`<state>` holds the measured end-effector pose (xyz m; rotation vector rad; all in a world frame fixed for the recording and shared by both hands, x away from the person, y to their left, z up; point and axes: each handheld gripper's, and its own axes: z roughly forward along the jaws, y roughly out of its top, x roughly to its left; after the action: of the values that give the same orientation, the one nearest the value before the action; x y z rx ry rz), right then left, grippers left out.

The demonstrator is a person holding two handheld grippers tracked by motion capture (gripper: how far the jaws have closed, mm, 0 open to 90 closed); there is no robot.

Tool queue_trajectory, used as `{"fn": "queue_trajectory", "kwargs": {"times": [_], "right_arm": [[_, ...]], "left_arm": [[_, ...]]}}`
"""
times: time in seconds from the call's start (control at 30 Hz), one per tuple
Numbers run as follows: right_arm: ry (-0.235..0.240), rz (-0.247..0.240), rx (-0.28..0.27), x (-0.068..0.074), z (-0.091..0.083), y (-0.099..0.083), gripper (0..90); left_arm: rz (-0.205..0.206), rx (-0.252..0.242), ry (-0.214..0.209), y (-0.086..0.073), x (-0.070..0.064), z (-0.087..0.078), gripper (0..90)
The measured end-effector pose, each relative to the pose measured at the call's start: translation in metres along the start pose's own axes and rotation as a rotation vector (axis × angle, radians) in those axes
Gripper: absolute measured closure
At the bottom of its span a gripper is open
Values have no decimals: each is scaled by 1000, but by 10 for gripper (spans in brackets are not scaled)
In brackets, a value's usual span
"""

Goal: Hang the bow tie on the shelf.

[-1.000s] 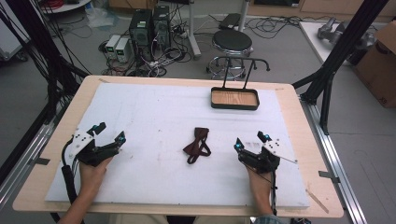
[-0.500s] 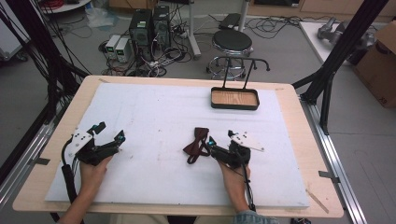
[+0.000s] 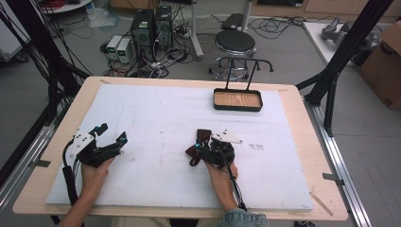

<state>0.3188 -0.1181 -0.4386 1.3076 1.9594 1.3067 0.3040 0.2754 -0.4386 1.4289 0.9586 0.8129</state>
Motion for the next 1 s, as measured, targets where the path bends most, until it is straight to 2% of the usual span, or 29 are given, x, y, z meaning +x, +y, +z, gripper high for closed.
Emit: {"fn": "queue_trajectory", "kwargs": {"times": [0.1, 0.13, 0.17, 0.3, 0.43, 0.57, 1.0], "right_arm": [[8, -3, 22, 3, 3, 1, 416], [6, -7, 54, 5, 7, 2, 435], [7, -12, 59, 6, 9, 2, 444], [-9, -40, 98, 9, 14, 3, 471], [-15, -38, 141, 9, 18, 3, 514], [-8, -39, 160, 10, 20, 4, 546], [39, 32, 213, 2, 24, 3, 705]], "left_arm": [[0, 0, -5, 0, 0, 0, 175], [2, 2, -4, 0, 0, 0, 175], [2, 1, -5, 0, 0, 0, 175], [1, 3, -5, 0, 0, 0, 175], [4, 4, -5, 0, -1, -1, 175], [4, 5, -5, 0, -1, -1, 175], [4, 5, -4, 0, -1, -1, 175]]}}
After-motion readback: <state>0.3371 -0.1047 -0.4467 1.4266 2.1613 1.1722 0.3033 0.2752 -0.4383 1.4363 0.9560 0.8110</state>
